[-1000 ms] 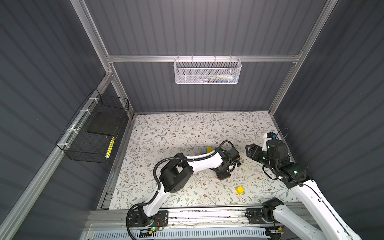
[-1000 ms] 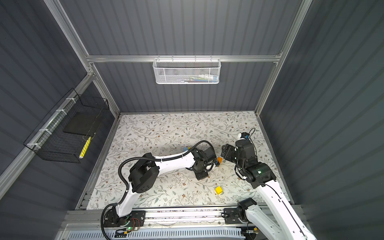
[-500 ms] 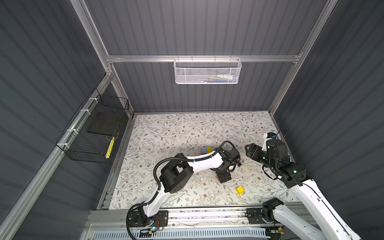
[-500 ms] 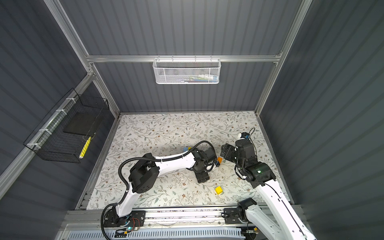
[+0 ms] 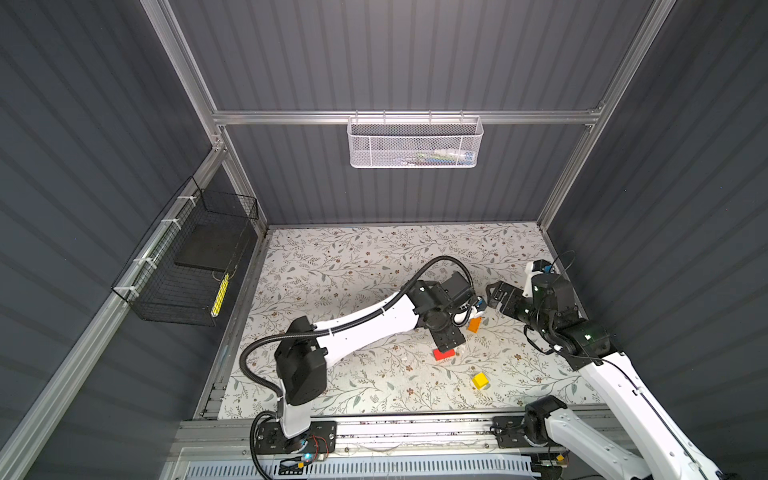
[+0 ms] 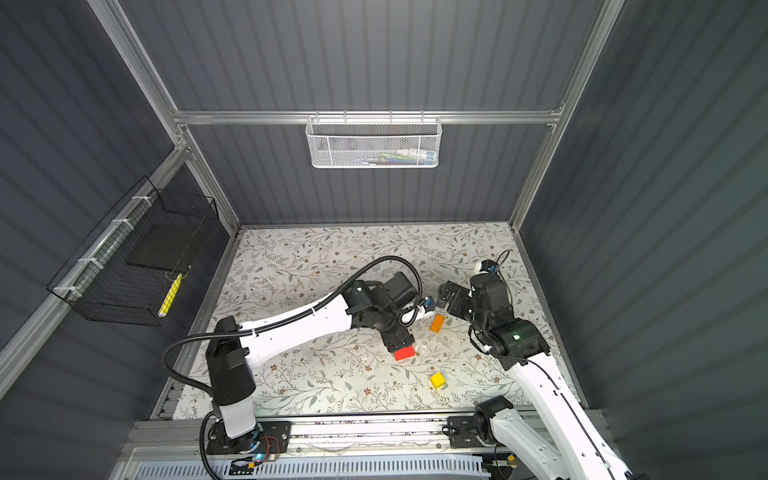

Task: Build the wood block tower
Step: 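Move the right gripper over the red block while the left gripper withdraws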

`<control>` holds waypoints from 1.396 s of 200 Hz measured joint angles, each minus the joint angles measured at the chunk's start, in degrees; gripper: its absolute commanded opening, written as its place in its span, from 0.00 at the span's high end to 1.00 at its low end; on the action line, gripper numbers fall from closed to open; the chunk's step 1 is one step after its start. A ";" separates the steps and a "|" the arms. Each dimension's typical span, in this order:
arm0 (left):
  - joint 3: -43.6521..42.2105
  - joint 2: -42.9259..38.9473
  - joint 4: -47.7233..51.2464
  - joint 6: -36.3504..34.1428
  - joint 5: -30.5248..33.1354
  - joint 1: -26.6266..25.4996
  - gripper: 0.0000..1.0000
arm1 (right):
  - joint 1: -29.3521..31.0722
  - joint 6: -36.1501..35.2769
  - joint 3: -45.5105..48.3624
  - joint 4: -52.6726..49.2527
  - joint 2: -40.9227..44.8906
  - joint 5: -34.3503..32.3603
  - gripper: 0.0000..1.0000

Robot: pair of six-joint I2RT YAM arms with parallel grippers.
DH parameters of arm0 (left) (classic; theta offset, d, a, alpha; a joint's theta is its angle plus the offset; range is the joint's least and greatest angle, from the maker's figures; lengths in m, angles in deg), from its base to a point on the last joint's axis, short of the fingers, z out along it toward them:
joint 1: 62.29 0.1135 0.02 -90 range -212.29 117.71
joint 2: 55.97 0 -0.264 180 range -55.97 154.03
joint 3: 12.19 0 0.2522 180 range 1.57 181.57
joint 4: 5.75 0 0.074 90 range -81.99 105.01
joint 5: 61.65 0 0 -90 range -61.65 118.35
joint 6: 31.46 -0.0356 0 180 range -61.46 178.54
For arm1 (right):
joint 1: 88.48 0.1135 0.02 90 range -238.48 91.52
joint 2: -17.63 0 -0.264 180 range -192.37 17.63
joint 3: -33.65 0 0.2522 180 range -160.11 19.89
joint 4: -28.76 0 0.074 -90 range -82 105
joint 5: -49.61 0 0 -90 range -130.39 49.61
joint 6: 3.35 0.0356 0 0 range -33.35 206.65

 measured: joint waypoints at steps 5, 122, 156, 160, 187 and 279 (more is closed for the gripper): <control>-0.83 -1.16 -0.35 0.02 0.46 0.00 0.19 | 0.00 -0.26 0.00 -0.02 -0.02 0.33 0.01; -25.35 -28.72 -10.10 8.17 7.67 11.06 0.22 | 1.29 -2.23 -0.76 -0.85 -8.13 7.91 0.19; -27.87 -31.26 -13.16 11.91 9.07 13.03 0.22 | 6.34 -2.23 -0.76 -1.31 -14.45 8.35 0.17; -28.00 -31.19 -13.35 12.37 9.07 13.31 0.22 | 6.95 -2.27 -0.76 -1.44 -15.19 8.31 0.17; -28.57 -29.42 -14.25 16.48 9.09 18.34 0.23 | 11.37 -2.51 -0.76 -2.05 -21.66 8.31 0.16; -30.56 -27.26 -16.70 27.28 3.17 32.68 0.24 | 22.43 -4.04 -4.37 -3.04 -37.86 7.32 0.10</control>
